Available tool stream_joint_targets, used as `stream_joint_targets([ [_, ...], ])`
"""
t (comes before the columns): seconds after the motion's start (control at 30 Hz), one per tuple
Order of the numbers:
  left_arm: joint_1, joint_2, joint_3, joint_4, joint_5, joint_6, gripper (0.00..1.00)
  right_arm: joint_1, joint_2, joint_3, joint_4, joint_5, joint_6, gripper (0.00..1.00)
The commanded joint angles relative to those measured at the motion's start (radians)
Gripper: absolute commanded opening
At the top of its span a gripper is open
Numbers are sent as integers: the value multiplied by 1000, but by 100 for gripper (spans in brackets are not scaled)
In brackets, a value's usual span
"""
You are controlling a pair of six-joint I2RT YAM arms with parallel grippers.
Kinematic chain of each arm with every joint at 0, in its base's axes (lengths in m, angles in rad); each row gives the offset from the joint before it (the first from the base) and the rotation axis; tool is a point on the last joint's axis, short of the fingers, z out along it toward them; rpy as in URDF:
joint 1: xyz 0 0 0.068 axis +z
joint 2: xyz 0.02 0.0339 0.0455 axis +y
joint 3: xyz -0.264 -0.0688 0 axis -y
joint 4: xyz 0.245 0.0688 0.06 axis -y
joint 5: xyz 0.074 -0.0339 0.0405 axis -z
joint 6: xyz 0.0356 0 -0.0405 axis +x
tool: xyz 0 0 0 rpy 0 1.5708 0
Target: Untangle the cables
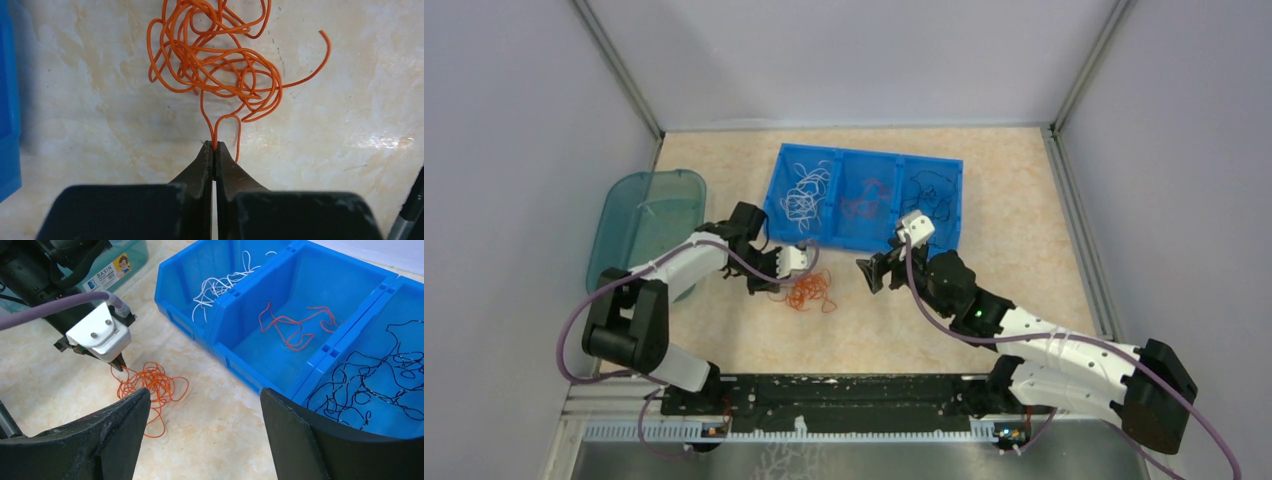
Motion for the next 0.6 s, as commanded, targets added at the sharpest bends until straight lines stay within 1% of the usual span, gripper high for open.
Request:
stream_joint_targets([
  [0.0,7,-80,77,-95,43,42,0,5,-20,52,37,18,11,81],
  [0.07,4,-131,136,-185,85,62,0,5,-16,55,54,5,20,81],
  [0.17,3,-202,228,-290,174,45,0,4,-9,53,96,-35,25,82],
  [0.27,-1,-263,296,-356,260,46,0,4,3,40,168,-102,26,85],
  [0.37,-8,-318,346,-368,321,-7,0,5,25,34,268,-234,10,88],
  [0.57,-13,-356,460,-368,467,-148,0,5,116,100,391,-414,7,92],
])
